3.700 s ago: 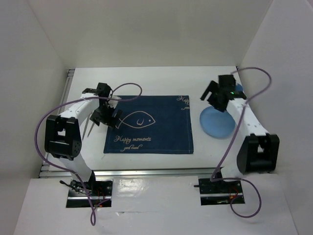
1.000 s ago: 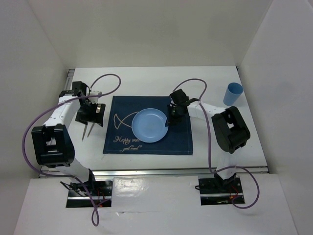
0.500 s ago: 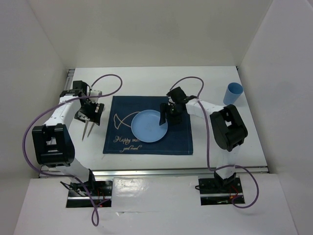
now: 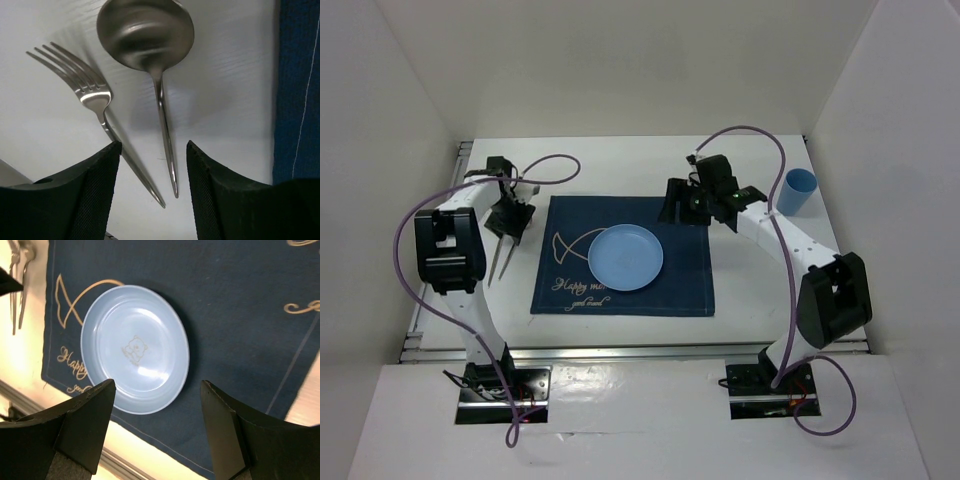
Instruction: Set the dinner table for one person
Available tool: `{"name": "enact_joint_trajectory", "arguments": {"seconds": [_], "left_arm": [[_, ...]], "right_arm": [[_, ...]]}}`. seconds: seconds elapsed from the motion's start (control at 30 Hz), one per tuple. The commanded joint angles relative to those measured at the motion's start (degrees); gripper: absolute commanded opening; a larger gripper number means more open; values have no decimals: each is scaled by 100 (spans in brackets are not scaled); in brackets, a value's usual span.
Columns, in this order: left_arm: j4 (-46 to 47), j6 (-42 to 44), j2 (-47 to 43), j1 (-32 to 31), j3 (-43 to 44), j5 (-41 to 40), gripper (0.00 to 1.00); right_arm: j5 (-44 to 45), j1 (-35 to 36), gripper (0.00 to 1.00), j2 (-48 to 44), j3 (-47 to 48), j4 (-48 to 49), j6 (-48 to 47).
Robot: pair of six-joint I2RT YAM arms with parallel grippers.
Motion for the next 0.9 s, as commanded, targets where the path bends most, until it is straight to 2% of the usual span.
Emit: {"name": "enact_joint_trajectory", "arguments": {"seconds": [0.0, 0.13, 0.33, 0.53, 0.63, 0.67, 0.7, 0.73, 0.83, 0.87], "left_arm": [[-196, 144, 125, -20, 197, 230, 62], [-108, 144, 238, -73, 57, 108, 60], [-126, 205, 353, -134, 4, 177, 44], [-126, 205, 564, -134, -49, -15, 46], [-195, 152, 775, -134, -49, -16, 41], [-257, 92, 836, -134, -49, -16, 38], [-257, 39, 889, -134, 12, 36, 25], [-353, 38, 976, -134, 65, 115, 16], [-476, -198, 1039, -134, 223, 441, 0], [-538, -260, 1109, -134, 224, 572, 0]], "right_arm": [[179, -61, 76, -107, -188, 51, 40], [179, -113, 76, -107, -188, -10, 40], [232, -113, 76, -55, -65, -62, 40], [398, -113, 76, -55, -12, -115, 40], [452, -113, 76, -116, -12, -116, 40], [504, -113, 76, -168, -12, -116, 40], [504, -113, 76, -169, -12, -116, 40], [504, -166, 76, -169, -64, -116, 40], [504, -166, 76, -231, -65, -168, -13], [504, -166, 76, -283, -65, -168, -13]]}}
